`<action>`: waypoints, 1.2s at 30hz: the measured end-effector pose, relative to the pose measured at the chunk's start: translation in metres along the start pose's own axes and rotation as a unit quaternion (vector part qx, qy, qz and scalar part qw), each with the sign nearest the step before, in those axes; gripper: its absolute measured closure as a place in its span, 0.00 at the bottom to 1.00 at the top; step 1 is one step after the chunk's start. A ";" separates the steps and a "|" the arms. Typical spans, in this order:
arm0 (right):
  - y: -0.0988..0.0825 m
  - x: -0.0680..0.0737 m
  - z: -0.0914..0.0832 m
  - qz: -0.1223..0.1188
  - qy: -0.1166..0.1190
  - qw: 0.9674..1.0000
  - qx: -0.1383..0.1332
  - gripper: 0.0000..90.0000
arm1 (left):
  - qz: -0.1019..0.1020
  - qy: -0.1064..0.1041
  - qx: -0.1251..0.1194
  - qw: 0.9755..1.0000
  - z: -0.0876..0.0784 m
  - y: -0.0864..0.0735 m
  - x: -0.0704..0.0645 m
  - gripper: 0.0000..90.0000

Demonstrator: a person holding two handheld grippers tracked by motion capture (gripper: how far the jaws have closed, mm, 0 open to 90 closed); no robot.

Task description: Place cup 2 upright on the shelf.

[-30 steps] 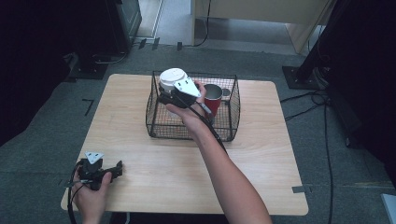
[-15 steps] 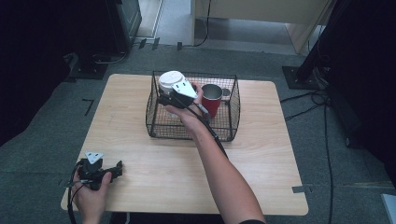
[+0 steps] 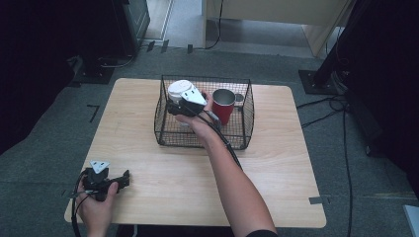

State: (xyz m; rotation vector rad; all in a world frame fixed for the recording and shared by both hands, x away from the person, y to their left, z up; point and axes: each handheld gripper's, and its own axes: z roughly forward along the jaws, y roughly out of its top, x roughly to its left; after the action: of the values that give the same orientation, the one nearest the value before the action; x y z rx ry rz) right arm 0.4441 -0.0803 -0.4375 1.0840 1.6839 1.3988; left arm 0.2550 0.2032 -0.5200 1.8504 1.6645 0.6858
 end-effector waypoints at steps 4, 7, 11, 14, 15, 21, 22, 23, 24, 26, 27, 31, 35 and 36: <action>-0.004 -0.002 0.000 -0.006 0.003 1.000 0.006 0.17 | -0.001 0.000 0.000 1.000 0.000 0.000 0.000 0.02; -0.008 -0.003 0.000 -0.004 0.004 1.000 0.013 0.17 | 0.000 0.000 0.000 1.000 0.000 0.000 0.000 0.02; -0.008 -0.006 0.000 0.002 0.006 1.000 0.013 0.17 | 0.000 0.000 0.000 1.000 0.000 0.000 0.000 0.02; -0.008 -0.006 -0.001 -0.004 0.011 1.000 0.018 0.17 | 0.000 0.000 0.000 1.000 0.000 0.000 0.000 0.02; -0.008 -0.006 -0.002 -0.011 0.014 1.000 0.019 0.17 | 0.000 0.000 0.000 1.000 0.000 0.000 0.000 0.02; -0.008 -0.006 -0.006 -0.043 0.028 0.998 0.019 0.12 | 0.000 0.000 0.000 1.000 0.000 0.000 0.000 0.02; -0.008 -0.006 -0.007 -0.039 0.033 0.998 0.020 0.09 | 0.000 0.000 0.000 1.000 0.000 0.000 0.000 0.02; -0.007 -0.006 -0.008 -0.037 0.036 0.998 0.021 0.08 | 0.000 0.000 0.000 1.000 0.000 0.000 0.000 0.02; -0.007 -0.007 -0.008 -0.039 0.039 0.998 0.020 0.07 | 0.000 0.000 0.000 1.000 0.000 0.000 0.000 0.02; -0.007 -0.008 -0.010 -0.050 0.050 0.997 0.019 0.03 | 0.000 0.000 0.000 1.000 0.000 0.000 0.000 0.02; -0.007 -0.008 -0.010 -0.050 0.050 0.997 0.019 0.03 | 0.000 0.000 0.000 1.000 0.000 0.000 0.000 0.02; -0.005 -0.013 -0.012 -0.051 0.058 0.997 0.017 0.02 | 0.000 0.000 0.000 1.000 0.000 0.000 0.000 0.02; -0.005 -0.017 -0.014 -0.047 0.058 0.997 0.018 0.01 | 0.001 -0.001 0.001 1.000 0.000 0.000 0.000 0.02; -0.005 -0.018 -0.014 -0.046 0.056 0.997 0.018 0.01 | 0.001 -0.001 0.000 1.000 0.000 0.000 0.000 0.02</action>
State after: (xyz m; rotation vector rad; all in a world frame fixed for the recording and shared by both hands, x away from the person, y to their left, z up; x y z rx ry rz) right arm 0.4381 -0.1029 -0.4397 0.9505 1.8210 1.3990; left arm 0.2554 0.2032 -0.5200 1.8533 1.6613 0.6842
